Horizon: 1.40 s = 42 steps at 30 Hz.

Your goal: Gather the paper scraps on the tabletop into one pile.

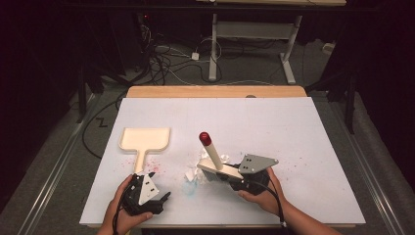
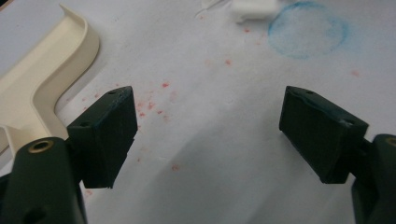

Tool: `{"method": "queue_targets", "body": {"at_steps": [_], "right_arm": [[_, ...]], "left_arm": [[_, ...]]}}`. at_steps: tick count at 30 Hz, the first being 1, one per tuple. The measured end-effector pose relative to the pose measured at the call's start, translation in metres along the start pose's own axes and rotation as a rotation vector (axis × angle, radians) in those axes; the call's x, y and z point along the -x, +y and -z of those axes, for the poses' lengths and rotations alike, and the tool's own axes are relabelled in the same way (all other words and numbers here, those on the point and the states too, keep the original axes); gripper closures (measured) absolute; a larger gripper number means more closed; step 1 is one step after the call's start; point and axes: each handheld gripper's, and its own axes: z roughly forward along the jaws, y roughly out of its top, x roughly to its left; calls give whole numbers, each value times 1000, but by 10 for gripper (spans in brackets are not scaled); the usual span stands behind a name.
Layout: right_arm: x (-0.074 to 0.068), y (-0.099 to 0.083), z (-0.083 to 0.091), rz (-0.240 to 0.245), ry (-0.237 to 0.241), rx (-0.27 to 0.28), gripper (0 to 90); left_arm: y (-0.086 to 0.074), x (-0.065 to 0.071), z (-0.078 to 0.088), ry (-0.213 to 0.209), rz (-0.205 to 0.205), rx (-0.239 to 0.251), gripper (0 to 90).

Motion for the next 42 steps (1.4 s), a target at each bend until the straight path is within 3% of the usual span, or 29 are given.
{"method": "queue_targets", "body": {"at_steps": [3, 10, 14, 18, 23, 27, 30, 31, 34, 37, 41, 42], "right_arm": [[4, 0, 9, -11, -1, 7, 676], [11, 11, 42, -51, 7, 98, 675], [7, 15, 47, -59, 25, 138, 676], [-7, 21, 33, -55, 75, 163, 676], [-28, 18, -13, -58, 132, 135, 676], [-40, 16, -41, -65, 140, 112, 675], [-48, 17, -51, -33, 99, 108, 676], [-50, 17, -54, -25, 76, 105, 676], [-48, 15, -57, -40, 5, 93, 676], [-38, 14, -49, -56, -74, 64, 676], [-23, 11, -36, -79, -137, 47, 676], [-21, 10, -34, -85, -131, 52, 676]], "left_arm": [[-2, -1, 1, 2, 6, 3, 183], [-1, 0, 2, 8, 0, 5, 183], [0, -1, 1, 10, 5, 1, 183], [-1, -1, 1, 17, 12, 3, 183], [-4, -10, 7, 48, 52, 37, 183], [-10, -16, 11, 60, 99, 38, 183], [-10, -16, 10, 52, 96, 34, 183], [-9, -16, 9, 55, 76, 38, 183], [-8, -12, 8, 50, 60, 32, 183], [-7, -8, 5, 44, 45, 6, 183], [-5, -6, 2, 35, 32, 0, 183], [-5, -6, 2, 33, 31, 0, 183]]}}
